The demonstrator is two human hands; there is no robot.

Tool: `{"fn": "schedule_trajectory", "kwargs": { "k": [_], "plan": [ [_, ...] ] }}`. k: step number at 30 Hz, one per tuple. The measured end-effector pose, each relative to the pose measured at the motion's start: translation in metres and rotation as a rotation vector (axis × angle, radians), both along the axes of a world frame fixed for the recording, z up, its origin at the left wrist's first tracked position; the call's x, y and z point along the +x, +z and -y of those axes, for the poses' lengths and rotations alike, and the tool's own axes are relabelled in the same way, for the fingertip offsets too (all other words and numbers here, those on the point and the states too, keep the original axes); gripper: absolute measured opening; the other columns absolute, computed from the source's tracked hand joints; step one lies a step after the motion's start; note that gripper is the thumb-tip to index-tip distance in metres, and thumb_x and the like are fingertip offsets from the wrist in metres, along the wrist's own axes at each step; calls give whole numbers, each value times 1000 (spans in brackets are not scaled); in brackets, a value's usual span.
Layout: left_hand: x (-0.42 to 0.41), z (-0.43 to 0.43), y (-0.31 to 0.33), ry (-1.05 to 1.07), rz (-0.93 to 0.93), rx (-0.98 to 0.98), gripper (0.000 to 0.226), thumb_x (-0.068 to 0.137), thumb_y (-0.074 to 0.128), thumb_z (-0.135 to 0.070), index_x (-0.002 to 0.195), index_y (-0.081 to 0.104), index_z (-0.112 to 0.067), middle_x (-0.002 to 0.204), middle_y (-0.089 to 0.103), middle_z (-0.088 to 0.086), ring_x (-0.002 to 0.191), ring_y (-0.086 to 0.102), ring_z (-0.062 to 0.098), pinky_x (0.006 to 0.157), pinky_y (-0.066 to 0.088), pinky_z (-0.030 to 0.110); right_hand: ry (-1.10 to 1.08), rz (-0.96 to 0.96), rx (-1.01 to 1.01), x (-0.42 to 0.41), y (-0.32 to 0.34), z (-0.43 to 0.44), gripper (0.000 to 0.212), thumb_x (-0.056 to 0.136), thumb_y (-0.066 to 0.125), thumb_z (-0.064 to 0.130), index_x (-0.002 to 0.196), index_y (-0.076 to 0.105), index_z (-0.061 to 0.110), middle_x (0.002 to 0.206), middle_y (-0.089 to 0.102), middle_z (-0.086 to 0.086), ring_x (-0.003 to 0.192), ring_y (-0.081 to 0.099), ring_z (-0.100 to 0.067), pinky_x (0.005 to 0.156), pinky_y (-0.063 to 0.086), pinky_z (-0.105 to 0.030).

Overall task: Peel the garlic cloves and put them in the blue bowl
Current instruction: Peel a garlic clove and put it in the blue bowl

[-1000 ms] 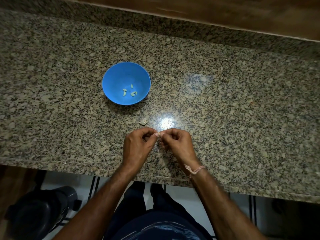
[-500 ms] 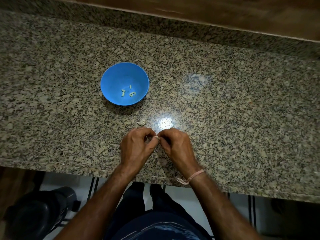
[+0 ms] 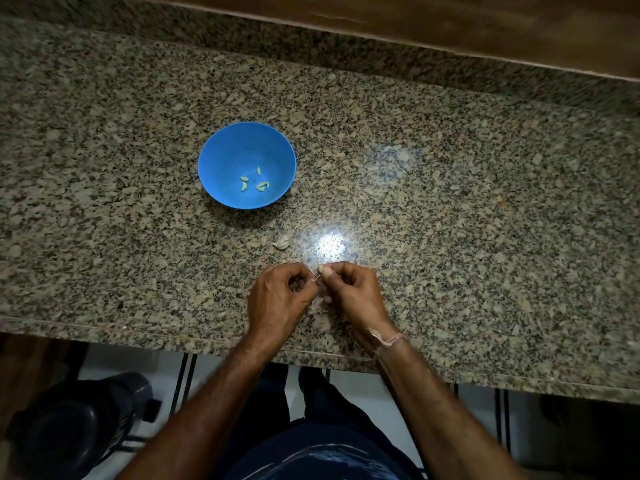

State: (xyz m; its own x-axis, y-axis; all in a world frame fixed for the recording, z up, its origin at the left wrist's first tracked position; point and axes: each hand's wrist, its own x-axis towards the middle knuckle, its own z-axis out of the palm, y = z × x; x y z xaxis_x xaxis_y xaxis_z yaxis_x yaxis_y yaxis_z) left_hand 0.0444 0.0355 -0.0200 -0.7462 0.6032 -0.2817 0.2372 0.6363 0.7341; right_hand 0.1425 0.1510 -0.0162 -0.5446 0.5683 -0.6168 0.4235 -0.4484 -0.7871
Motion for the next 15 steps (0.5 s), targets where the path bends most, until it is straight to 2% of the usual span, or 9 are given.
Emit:
{"fn": "schedule_trajectory", "kwargs": {
  "k": [2, 4, 8, 10, 13, 15],
  "plan": [
    [2, 1, -1, -1, -3, 3, 25, 79, 58, -53, 82, 71, -32, 77, 68, -13, 76, 65, 13, 65, 55, 36, -50, -21, -94, 1, -2, 0, 18, 98, 69, 16, 107, 71, 1, 91, 70, -13, 68, 62, -14, 59, 54, -24],
    [3, 1, 0, 2, 0, -1, 23, 80, 60, -52, 80, 70, -31, 76, 68, -12, 75, 65, 13, 63, 54, 35, -98, -57, -185, -1, -3, -1, 19, 98, 70, 15, 110, 71, -1, 96, 70, -14, 72, 62, -16, 62, 55, -25],
    [0, -3, 7, 20, 21, -9, 12, 87, 72, -32, 77, 68, -26, 69, 64, -10, 64, 58, 7, 59, 39, 24, -184, -125, -300, -2, -2, -1, 15, 97, 68, 8, 110, 70, 1, 99, 71, -14, 78, 64, -16, 67, 56, -24],
    [-1, -4, 10, 18, 11, -6, 11, 88, 73, -28, 78, 69, -25, 70, 64, -10, 63, 57, 6, 59, 36, 22, -222, -146, -339, -2, -2, 0, 11, 97, 66, 6, 106, 71, 4, 96, 73, -11, 78, 65, -15, 72, 56, -26],
    [0, -6, 11, -16, 10, 16, 11, 87, 71, -32, 78, 69, -26, 71, 65, -10, 67, 61, 8, 59, 43, 25, -307, -178, -437, -5, 0, 2, 9, 96, 66, 5, 103, 72, 7, 96, 76, -6, 82, 69, -13, 85, 55, -31],
    [1, -6, 10, -32, 14, 34, 16, 84, 66, -41, 77, 69, -26, 70, 66, -10, 68, 63, 10, 60, 49, 29, -359, -187, -482, -7, 0, 1, 10, 95, 68, 6, 103, 72, 9, 97, 78, -4, 85, 71, -12, 84, 55, -30]
  ]
}}
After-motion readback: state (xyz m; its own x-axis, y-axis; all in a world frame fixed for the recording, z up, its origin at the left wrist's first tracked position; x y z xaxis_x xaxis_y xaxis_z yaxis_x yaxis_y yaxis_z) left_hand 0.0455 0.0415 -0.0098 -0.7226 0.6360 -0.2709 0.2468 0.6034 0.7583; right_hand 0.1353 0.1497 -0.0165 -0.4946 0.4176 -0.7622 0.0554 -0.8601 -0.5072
